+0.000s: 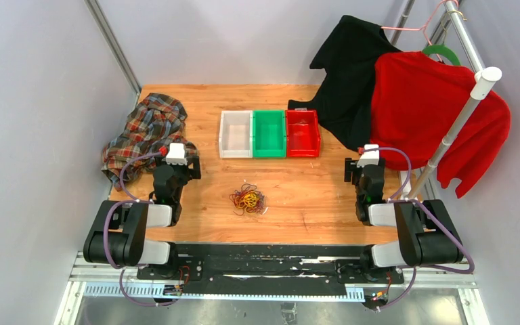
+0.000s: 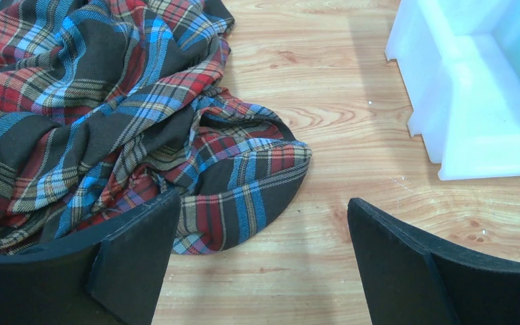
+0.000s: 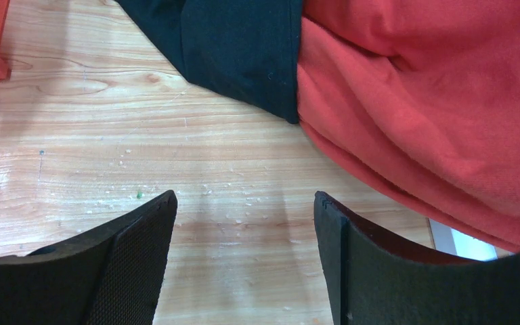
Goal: Untangle the cables
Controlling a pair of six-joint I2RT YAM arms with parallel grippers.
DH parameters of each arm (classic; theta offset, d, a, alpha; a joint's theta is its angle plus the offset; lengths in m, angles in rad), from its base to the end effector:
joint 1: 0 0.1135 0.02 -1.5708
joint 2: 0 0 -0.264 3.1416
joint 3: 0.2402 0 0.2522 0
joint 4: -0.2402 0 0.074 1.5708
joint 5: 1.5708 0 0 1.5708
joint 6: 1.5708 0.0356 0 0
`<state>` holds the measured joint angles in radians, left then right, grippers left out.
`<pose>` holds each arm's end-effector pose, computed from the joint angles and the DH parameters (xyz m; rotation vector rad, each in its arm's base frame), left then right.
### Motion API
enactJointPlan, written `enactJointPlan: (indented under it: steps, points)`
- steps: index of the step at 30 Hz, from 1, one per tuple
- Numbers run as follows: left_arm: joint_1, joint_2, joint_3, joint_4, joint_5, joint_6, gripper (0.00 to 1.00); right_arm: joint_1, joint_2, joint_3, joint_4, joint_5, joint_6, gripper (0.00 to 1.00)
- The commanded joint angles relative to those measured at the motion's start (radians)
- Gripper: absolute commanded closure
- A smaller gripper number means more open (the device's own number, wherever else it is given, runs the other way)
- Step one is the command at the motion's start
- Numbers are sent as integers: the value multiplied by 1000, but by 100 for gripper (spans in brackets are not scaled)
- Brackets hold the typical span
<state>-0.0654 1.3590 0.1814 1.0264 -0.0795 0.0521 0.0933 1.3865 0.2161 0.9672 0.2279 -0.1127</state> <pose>0.2217 -0.0117 0.1518 0.0424 1.7213 0.0586 0.2286 0.0133 0.1489 -0.0177 1.7736 -0.2161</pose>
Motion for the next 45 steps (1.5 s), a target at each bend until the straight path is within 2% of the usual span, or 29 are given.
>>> enactJointPlan:
  steps: [1, 10, 12, 14, 16, 19, 22, 24, 26, 29, 31, 33, 35, 36, 38, 40, 45]
  points:
    - [7, 3, 15, 37, -16, -2, 2, -17, 5, 15, 20, -5, 5, 26]
    - [7, 1, 14, 38, -13, 2, 2, -28, -14, 18, 43, 1, 6, 26]
    - [7, -26, 30, 0, -12, 4, 2, 2, -98, 79, -122, 65, -6, 26]
    - [7, -85, 86, -173, 7, 8, 2, 24, -207, 162, -356, 63, 14, 25]
    - [7, -147, 189, -429, 75, 45, 2, 33, -302, 219, -516, 58, 116, 25]
    - [6, -188, 383, -824, 230, 131, 2, 60, -400, 261, -600, -79, 181, 25]
    - [7, -177, 563, -1166, 421, 190, 2, 146, -416, 326, -677, -124, 230, 25]
    - [7, -165, 617, -1318, 566, 213, 2, 205, -375, 382, -714, -180, 256, 25]
    - [4, -157, 625, -1400, 693, 209, 2, 232, -309, 427, -719, -270, 340, 25]
    - [-54, -155, 610, -1428, 722, 188, 2, 234, -238, 416, -585, -419, 517, 25]
    - [-107, -152, 597, -1429, 690, 193, 2, 233, -219, 387, -462, -406, 698, 25]
    - [-147, -141, 585, -1419, 677, 177, 2, 224, -196, 376, -407, -455, 779, 25]
    - [-176, -120, 582, -1405, 677, 157, 2, 222, -149, 388, -357, -565, 769, 24]
    - [-189, -106, 581, -1395, 672, 142, 2, 223, -120, 417, -388, -592, 751, 24]
    - [-208, -76, 578, -1372, 667, 118, 0, 245, -72, 516, -573, -597, 671, 24]
    - [-225, -36, 579, -1354, 664, 92, 4, 297, -61, 574, -744, -514, 567, 24]
    - [-235, 71, 591, -1345, 681, 88, 24, 449, -122, 552, -761, -319, 428, 32]
